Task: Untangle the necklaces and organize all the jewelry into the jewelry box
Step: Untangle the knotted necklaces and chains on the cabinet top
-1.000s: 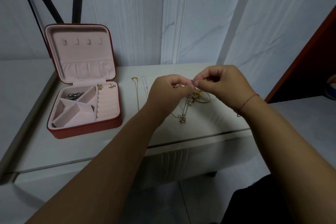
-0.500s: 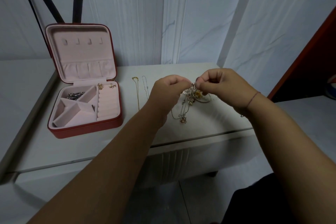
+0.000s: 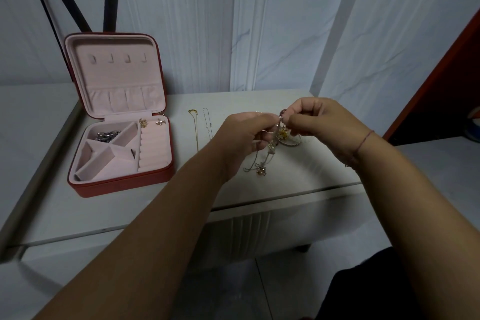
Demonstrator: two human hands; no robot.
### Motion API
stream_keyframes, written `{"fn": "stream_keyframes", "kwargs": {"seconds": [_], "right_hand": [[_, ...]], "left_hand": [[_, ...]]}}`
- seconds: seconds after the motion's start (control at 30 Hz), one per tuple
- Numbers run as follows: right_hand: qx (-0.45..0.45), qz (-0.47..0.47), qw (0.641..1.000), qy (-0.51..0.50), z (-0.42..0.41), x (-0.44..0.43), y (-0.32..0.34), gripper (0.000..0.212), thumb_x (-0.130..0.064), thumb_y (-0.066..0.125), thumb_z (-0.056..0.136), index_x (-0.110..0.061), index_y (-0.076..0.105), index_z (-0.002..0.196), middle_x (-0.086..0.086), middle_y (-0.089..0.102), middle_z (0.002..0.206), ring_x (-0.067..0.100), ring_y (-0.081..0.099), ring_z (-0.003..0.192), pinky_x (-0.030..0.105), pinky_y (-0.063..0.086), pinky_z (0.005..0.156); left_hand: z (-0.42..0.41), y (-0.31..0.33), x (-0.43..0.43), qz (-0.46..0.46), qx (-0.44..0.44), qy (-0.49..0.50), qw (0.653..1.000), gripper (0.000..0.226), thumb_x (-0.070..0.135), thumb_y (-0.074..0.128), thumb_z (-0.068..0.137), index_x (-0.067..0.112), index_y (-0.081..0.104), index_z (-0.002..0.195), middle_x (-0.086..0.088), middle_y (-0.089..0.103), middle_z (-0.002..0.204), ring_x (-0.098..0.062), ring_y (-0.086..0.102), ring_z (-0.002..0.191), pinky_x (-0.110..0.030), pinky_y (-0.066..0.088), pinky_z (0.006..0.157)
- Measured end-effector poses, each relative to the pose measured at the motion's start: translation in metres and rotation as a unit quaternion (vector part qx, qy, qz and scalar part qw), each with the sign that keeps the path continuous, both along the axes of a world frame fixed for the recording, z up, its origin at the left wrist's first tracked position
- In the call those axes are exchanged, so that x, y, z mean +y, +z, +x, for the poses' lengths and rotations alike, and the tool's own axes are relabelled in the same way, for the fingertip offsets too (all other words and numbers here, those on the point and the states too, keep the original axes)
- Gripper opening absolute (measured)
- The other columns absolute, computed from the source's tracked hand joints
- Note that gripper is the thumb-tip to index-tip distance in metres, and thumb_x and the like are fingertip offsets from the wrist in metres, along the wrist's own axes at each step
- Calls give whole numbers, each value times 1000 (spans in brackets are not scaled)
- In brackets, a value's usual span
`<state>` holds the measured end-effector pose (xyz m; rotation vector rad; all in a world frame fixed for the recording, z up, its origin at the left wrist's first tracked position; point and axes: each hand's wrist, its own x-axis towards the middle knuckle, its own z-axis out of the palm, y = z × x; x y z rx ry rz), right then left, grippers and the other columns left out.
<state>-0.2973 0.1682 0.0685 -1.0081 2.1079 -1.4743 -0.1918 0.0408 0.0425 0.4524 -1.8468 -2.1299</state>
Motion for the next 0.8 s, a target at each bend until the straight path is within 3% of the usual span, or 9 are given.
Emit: {"fn": "stream_keyframes", "kwargs": {"seconds": [0.17, 0.47, 0.8], "right_hand": [[3, -13, 1000, -5, 3, -2, 1, 10, -1, 62, 85, -8, 65, 79, 7, 62, 75, 5, 54, 60, 14, 47, 60], [3, 1, 1000, -14, 2, -3, 0, 8, -4, 62, 85, -7, 68, 80, 1, 64, 71, 8, 55, 63, 16, 48, 62], [43, -9, 999, -15, 3, 0, 3, 3, -6, 70, 82, -8, 69, 83, 17, 63, 84, 17, 54, 72, 30, 48, 75]], "left_hand": [[0, -6, -2, -51, 18, 15, 998, 9, 14, 62, 90, 9, 70, 90, 0, 62, 67, -6, 54, 61, -18, 47, 62], [1, -3, 1, -96, 33, 45, 994, 5, 14, 66, 86, 13, 71, 84, -3, 64, 70, -3, 54, 58, -15, 46, 58], [-2, -5, 2, -85, 40, 52, 994, 11, 9, 59, 90, 12, 68, 83, 5, 62, 62, -3, 53, 56, -16, 45, 58]]}}
